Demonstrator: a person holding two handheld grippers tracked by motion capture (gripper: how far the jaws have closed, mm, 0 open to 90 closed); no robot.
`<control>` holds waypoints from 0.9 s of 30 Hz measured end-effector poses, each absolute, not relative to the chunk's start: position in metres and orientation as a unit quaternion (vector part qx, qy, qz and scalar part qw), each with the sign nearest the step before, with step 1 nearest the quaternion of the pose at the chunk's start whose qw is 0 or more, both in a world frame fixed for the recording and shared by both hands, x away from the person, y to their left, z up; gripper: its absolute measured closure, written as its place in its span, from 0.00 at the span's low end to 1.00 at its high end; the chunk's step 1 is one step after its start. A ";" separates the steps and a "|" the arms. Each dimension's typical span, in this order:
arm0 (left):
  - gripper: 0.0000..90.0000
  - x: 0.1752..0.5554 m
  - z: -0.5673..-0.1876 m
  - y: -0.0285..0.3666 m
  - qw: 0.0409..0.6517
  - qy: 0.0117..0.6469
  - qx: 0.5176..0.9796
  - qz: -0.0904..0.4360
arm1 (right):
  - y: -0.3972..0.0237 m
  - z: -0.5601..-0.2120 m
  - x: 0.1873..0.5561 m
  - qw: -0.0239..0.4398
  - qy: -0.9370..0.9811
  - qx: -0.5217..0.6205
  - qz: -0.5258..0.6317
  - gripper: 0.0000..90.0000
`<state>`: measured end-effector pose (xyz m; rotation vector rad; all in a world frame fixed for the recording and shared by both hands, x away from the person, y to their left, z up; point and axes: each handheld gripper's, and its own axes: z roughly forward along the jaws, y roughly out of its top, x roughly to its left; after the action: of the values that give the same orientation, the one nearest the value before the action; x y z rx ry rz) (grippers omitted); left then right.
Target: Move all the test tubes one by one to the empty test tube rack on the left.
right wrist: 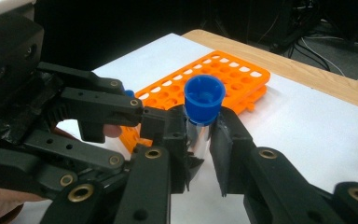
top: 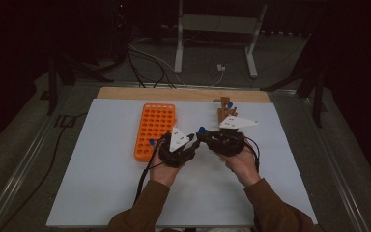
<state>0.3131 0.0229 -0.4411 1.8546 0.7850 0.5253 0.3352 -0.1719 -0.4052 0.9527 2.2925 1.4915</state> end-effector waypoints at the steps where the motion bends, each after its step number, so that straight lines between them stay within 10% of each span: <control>1: 0.82 0.313 -0.441 0.023 0.503 0.323 0.771 0.219 | -0.171 -0.405 0.335 0.121 0.786 0.326 0.511 0.85; 10: 0.87 0.311 -0.441 0.023 0.499 0.310 0.778 0.223 | -0.171 -0.406 0.335 0.114 0.787 0.325 0.512 0.84; 27: 0.87 0.313 -0.445 0.037 0.503 0.336 0.770 0.202 | -0.197 -0.409 0.340 0.129 0.765 0.344 0.528 0.38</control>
<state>0.3133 0.0371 -0.4454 1.8607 0.8123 0.4889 0.3396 -0.1967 -0.4093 1.0011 2.2245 1.5351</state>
